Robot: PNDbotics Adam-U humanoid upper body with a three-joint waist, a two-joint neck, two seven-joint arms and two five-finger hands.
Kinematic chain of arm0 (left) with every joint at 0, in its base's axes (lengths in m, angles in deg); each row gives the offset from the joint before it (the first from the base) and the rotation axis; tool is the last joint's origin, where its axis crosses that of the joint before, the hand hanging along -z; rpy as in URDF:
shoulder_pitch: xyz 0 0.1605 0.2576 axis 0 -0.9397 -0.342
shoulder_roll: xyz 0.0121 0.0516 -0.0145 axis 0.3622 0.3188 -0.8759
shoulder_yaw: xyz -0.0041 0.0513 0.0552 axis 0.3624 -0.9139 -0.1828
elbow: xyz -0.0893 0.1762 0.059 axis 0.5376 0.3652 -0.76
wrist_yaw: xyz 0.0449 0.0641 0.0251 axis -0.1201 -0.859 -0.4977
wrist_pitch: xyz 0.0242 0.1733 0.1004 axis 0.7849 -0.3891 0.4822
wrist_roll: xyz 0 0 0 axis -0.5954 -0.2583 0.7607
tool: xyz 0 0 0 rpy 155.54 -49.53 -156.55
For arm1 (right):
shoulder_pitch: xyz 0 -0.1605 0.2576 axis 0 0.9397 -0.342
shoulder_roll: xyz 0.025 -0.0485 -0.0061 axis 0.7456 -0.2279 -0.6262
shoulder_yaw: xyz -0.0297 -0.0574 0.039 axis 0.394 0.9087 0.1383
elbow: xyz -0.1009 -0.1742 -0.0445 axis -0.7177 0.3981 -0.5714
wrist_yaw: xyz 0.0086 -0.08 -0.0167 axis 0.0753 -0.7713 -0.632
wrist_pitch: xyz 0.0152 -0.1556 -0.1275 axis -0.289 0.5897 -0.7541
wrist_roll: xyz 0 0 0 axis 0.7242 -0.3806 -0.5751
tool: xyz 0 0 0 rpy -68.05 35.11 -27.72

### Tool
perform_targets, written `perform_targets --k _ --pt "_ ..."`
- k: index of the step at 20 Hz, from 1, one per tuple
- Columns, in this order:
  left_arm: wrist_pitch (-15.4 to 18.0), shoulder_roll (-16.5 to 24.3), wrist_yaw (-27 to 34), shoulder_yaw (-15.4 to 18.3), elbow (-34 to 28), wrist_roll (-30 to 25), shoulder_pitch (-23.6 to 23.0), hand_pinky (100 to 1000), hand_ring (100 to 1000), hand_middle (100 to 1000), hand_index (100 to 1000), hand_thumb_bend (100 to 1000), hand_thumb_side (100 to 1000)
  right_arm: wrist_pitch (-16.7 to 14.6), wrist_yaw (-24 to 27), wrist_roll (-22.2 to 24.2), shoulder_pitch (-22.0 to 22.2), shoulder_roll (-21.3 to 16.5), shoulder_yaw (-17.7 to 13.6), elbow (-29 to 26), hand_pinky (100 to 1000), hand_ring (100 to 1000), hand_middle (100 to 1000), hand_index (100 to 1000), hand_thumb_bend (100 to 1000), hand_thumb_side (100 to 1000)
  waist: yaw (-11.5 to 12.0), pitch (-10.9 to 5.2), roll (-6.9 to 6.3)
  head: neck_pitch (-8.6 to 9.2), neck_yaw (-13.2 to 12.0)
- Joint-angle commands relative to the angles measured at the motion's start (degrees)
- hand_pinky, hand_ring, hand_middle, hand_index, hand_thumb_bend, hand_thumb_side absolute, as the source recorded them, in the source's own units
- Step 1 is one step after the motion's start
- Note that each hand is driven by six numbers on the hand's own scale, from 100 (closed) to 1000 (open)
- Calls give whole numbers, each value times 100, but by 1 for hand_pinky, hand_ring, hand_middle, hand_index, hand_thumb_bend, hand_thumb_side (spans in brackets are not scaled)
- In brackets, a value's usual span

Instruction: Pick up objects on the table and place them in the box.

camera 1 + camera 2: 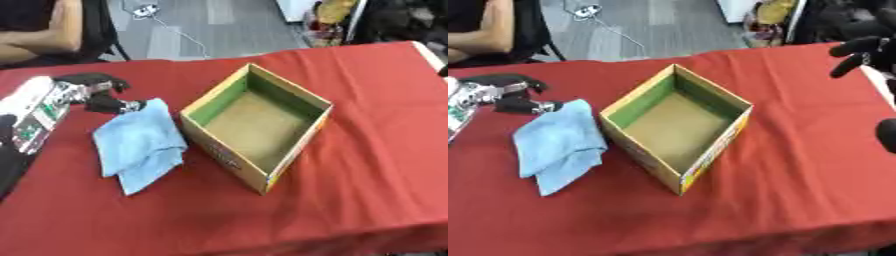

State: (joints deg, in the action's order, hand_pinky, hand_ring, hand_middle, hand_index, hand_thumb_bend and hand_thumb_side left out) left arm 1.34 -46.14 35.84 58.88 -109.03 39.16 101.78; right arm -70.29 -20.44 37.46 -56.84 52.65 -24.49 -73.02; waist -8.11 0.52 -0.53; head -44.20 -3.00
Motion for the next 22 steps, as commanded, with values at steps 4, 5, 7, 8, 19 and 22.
perform_targets --k 4,5,7,8,19,22 --pt "753 167 -1576 -149 -888 -186 -124 735 787 791 988 875 866 4 43 41 -94 -69 0 -91 587 749 831 982 478 638 -15 -52 -3 8 10" --pt "845 170 -1622 -163 -905 -254 -125 759 797 793 990 876 886 4 46 47 -94 -71 3 -91 587 749 831 982 478 638 -16 -52 -3 8 4" --pt "1003 187 -1665 -187 -908 -409 -97 773 803 795 997 877 899 2 50 62 -89 -74 8 -91 586 748 830 982 478 639 -12 -52 -3 8 -8" --pt "1058 192 -1673 -196 -901 -477 -84 773 803 795 997 877 899 2 50 69 -87 -74 9 -91 586 748 830 982 478 639 -10 -50 -4 8 -13" --pt "1262 52 -1248 -371 -83 -1580 81 832 831 822 999 934 979 19 76 138 -123 -65 39 -91 583 745 829 982 473 646 -37 -42 -26 8 -41" --pt "1217 -6 -1034 -395 300 -1826 193 830 824 820 997 939 982 24 82 156 -138 -61 44 -91 581 744 829 983 472 646 -53 -34 -36 8 -52"
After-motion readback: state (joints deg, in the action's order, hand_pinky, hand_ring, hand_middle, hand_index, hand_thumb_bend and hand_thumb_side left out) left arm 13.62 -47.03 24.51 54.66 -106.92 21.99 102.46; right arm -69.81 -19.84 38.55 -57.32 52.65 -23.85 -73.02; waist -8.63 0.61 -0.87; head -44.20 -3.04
